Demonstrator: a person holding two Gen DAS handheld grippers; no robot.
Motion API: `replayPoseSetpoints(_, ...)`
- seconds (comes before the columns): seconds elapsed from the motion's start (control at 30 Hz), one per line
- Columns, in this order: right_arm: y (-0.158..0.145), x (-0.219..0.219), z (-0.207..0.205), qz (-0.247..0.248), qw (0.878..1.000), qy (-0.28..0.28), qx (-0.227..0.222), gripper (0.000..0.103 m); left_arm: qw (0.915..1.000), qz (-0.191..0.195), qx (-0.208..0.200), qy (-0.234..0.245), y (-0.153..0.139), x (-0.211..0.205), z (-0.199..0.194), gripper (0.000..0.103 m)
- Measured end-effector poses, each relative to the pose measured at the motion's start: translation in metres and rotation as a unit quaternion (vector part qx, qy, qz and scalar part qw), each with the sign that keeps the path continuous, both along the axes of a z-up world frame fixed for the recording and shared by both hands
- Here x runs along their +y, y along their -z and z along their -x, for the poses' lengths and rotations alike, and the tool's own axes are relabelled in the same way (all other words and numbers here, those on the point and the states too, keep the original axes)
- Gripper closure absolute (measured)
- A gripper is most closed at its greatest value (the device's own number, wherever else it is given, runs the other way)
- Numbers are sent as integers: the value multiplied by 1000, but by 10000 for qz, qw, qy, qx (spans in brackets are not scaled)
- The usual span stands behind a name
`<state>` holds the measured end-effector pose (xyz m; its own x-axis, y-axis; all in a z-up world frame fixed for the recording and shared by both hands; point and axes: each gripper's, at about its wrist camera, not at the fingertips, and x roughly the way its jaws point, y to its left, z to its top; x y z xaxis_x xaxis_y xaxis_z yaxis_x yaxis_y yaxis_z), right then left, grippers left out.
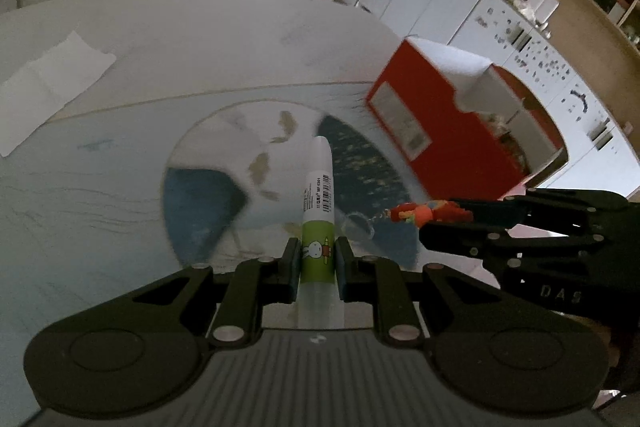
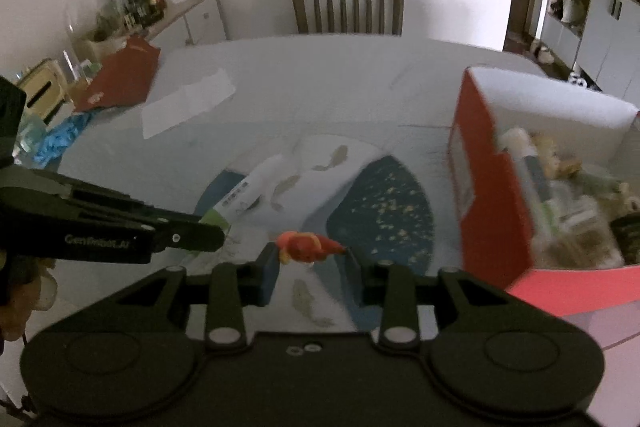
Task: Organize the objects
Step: 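Carry the pen and orange toy over the shoebox with both tools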
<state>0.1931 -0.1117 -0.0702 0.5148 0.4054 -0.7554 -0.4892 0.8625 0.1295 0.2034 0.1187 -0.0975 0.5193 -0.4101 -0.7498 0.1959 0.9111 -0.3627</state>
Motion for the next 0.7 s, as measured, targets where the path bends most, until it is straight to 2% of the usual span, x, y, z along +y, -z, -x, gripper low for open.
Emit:
replayPoseSetpoints(0.3, -33, -53, 7, -292, 9989, 67, -364, 69, 9997, 190, -174, -14, -29, -43, 13, 86)
replayPoseSetpoints(0.7, -61, -131, -11, -517, 9939, 543, -808, 69, 9979, 91, -518, 372, -60, -117, -7, 86)
